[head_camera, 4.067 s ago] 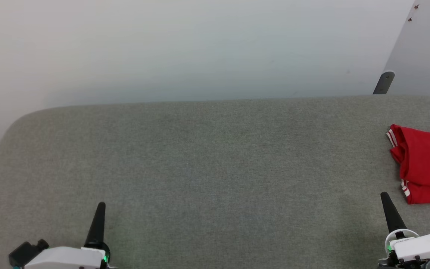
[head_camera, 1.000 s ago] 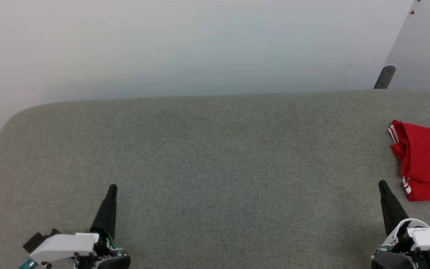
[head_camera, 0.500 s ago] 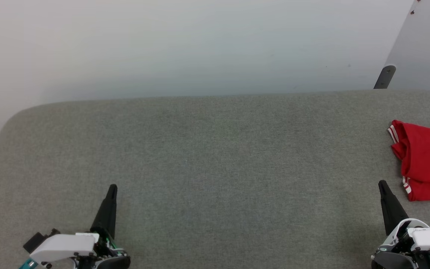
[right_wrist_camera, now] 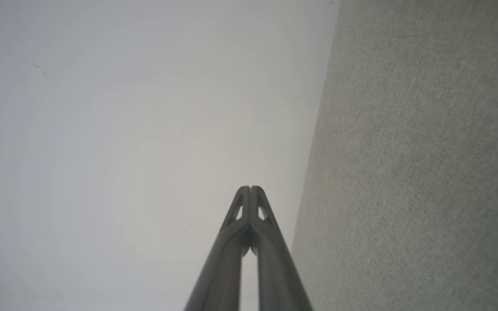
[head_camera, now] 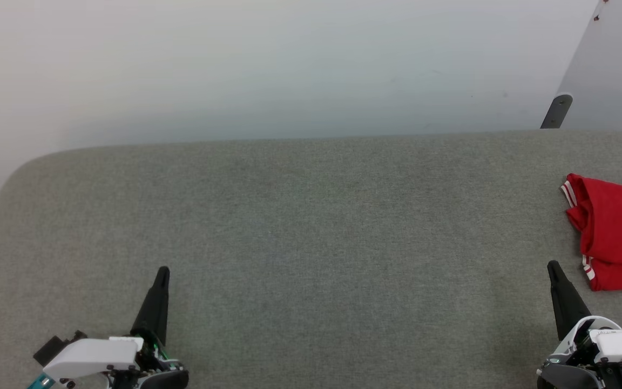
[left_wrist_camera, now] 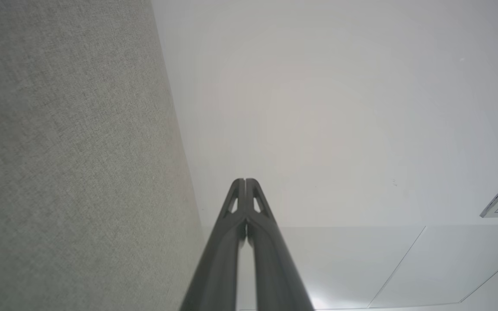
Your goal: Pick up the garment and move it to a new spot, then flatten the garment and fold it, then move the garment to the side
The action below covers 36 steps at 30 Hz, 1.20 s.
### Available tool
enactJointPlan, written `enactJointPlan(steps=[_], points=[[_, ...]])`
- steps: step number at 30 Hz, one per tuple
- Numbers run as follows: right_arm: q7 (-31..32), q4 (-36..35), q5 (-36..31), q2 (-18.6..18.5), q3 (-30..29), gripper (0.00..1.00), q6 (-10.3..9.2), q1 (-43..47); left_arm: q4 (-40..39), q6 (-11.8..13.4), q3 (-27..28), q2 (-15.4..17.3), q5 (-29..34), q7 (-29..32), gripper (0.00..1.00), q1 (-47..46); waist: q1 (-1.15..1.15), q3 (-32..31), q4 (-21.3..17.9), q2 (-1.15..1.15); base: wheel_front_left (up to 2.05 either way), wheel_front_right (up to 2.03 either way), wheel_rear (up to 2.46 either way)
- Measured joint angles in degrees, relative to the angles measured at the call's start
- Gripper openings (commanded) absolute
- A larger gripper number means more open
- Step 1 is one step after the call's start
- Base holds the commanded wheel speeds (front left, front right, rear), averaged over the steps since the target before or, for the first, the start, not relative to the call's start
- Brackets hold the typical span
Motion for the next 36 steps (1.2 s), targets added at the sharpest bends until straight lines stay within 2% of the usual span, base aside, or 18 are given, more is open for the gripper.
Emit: enactJointPlan(steps=[36], points=[[0.0, 0.0, 0.0, 0.0, 0.0, 0.00, 0.00, 0.0, 0.0, 0.0, 0.0, 0.0, 0.0, 0.0, 0.00, 0.0, 0.00, 0.0, 0.0, 0.00, 0.00, 0.00, 0.00]])
